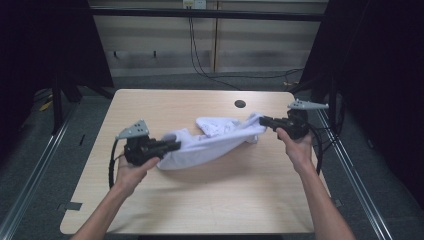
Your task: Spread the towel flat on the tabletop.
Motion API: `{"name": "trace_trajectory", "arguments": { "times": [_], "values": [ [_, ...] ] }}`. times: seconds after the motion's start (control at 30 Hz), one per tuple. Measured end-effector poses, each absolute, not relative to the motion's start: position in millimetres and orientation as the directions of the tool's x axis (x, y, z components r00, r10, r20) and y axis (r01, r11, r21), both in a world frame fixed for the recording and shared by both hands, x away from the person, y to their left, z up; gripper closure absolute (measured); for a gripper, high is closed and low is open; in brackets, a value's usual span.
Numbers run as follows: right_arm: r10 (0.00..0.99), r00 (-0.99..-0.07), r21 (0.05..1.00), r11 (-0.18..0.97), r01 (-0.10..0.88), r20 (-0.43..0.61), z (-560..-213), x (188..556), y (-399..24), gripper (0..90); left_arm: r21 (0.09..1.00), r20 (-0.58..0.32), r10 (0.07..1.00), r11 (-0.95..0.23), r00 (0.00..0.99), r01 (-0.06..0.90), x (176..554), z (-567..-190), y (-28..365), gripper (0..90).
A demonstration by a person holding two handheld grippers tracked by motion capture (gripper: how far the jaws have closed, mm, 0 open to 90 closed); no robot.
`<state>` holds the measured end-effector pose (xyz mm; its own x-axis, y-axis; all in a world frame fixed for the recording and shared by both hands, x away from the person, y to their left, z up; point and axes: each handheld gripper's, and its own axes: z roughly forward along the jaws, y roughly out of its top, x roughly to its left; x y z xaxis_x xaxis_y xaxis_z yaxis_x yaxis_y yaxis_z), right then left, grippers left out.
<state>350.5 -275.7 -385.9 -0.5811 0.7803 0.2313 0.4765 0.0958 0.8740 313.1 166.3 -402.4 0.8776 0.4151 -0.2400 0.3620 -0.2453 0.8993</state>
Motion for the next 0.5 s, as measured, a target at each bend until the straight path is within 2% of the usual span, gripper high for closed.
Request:
{"name": "trace_trajectory", "arguments": {
  "times": [0.13,0.27,0.43,0.5],
  "values": [
    [0.778,-0.582,0.858,0.114,0.501,0.237,-400,333,-285,87.5,0.876,-0.261,0.36,-0.301,0.896,0.376,292,-419,157,83.8],
    [0.785,-0.575,0.833,0.147,0.534,0.23,-421,310,-292,87.5,0.86,-0.304,0.32,-0.314,0.897,0.403,279,-434,154,78.8],
    [0.823,-0.523,0.808,0.145,0.571,0.221,-444,301,-313,87.3,0.853,-0.319,0.333,-0.307,0.888,0.421,281,-439,166,71.9],
    [0.84,-0.495,0.796,0.136,0.589,0.223,-452,303,-322,84.3,0.848,-0.326,0.362,-0.297,0.873,0.439,287,-443,175,68.8]
  ]
}}
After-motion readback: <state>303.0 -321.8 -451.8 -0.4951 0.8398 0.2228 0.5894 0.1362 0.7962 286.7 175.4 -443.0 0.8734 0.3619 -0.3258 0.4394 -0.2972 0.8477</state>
